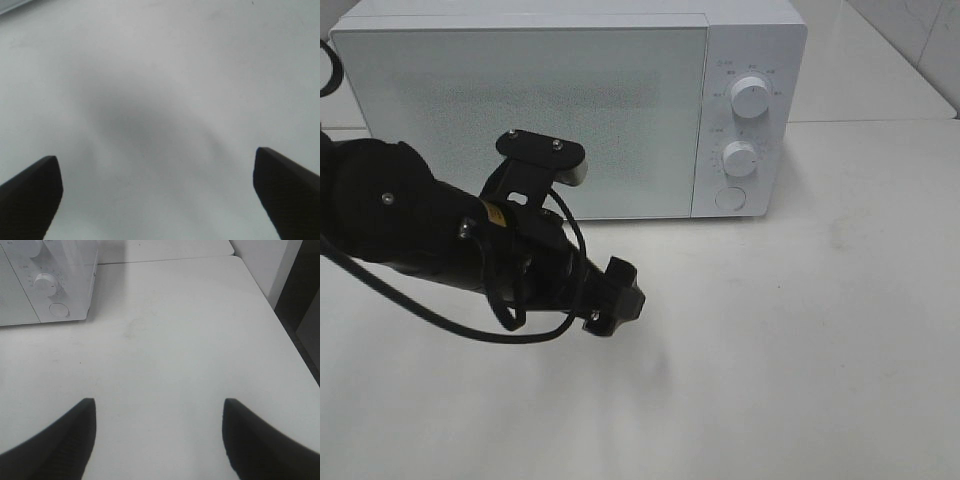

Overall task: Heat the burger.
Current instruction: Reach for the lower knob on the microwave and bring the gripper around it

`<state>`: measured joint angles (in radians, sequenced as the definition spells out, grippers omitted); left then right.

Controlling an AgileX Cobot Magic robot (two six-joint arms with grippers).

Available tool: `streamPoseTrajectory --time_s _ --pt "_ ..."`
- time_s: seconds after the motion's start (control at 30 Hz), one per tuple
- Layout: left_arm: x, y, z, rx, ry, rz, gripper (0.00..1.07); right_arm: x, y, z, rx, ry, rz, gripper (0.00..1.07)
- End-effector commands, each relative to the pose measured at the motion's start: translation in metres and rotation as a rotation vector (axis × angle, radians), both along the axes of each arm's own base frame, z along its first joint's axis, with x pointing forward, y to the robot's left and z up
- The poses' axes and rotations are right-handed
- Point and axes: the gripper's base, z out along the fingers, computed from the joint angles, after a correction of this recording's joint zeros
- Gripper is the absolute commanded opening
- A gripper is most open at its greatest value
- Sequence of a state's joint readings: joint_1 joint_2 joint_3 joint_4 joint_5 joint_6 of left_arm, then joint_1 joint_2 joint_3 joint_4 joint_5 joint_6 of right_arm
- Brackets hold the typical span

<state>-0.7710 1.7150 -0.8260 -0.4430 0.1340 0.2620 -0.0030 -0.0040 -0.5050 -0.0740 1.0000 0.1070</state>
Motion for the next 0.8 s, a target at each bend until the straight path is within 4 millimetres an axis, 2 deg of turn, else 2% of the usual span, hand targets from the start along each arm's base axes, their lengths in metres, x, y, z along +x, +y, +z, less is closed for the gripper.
streamPoseTrajectory --time_s 0.03,0.2,0.23,0.3,0.33,0.37,0.4,0.43,0.47,0.5,0.53,0.57,0.6,0.63,0.67,0.7,0.73,0.77,0.8 --pt "-0.008 0.004 0.006 0.055 0.021 -0.08 0.99 -0.004 0.0 -0.001 -0.003 -0.03 -0.009 0.69" --pt "-0.022 0.019 0.026 0.13 0.085 -0.138 0.99 -0.004 0.0 -0.001 -0.003 -0.03 -0.009 0.69" --pt "-0.022 0.019 0.026 0.13 0.085 -0.138 0.99 -0.004 0.0 -0.001 -0.003 -0.03 -0.009 0.69" --pt "-0.019 0.037 0.034 0.158 0.126 -0.078 0.99 -0.004 0.0 -0.001 -0.003 -0.03 -0.009 0.69" --pt "-0.019 0.037 0.034 0.158 0.126 -0.078 0.99 -0.004 0.0 -0.001 -0.003 -0.03 -0.009 0.69" --pt "-0.016 0.045 0.037 0.165 0.135 -0.048 0.99 -0.004 0.0 -0.001 -0.003 -0.03 -0.009 0.69" --pt "-0.009 0.065 0.043 0.185 0.163 0.022 0.99 -0.004 0.0 -0.001 -0.003 -0.03 -0.009 0.69" --pt "-0.009 0.065 0.043 0.185 0.163 0.022 0.99 -0.004 0.0 -0.001 -0.003 -0.03 -0.009 0.69" --pt "-0.004 0.085 0.048 0.2 0.194 0.089 0.99 -0.004 0.0 -0.001 -0.003 -0.03 -0.009 0.69" --pt "-0.004 0.085 0.048 0.2 0.194 0.089 0.99 -0.004 0.0 -0.001 -0.003 -0.03 -0.009 0.69" --pt "-0.001 0.096 0.051 0.207 0.212 0.124 0.99 -0.004 0.0 -0.001 -0.003 -0.03 -0.009 0.69" --pt "0.002 0.117 0.056 0.215 0.243 0.192 0.99 -0.004 0.0 -0.001 -0.003 -0.03 -0.009 0.69" --pt "0.002 0.117 0.056 0.215 0.243 0.192 0.99 -0.004 0.0 -0.001 -0.003 -0.03 -0.009 0.69" --pt "0.003 0.129 0.058 0.216 0.261 0.232 0.99 -0.004 0.0 -0.001 -0.003 -0.03 -0.009 0.69" --pt "0.005 0.152 0.064 0.214 0.284 0.314 0.99 -0.004 0.0 -0.001 -0.003 -0.03 -0.009 0.69" --pt "0.005 0.152 0.064 0.214 0.284 0.314 0.99 -0.004 0.0 -0.001 -0.003 -0.03 -0.009 0.69" --pt "0.005 0.161 0.066 0.216 0.296 0.345 0.99 -0.004 0.0 -0.001 -0.003 -0.03 -0.009 0.69" --pt "0.004 0.18 0.07 0.215 0.324 0.412 0.99 -0.004 0.0 -0.001 -0.003 -0.03 -0.009 0.69" --pt "0.004 0.18 0.07 0.215 0.324 0.412 0.99 -0.004 0.0 -0.001 -0.003 -0.03 -0.009 0.69"
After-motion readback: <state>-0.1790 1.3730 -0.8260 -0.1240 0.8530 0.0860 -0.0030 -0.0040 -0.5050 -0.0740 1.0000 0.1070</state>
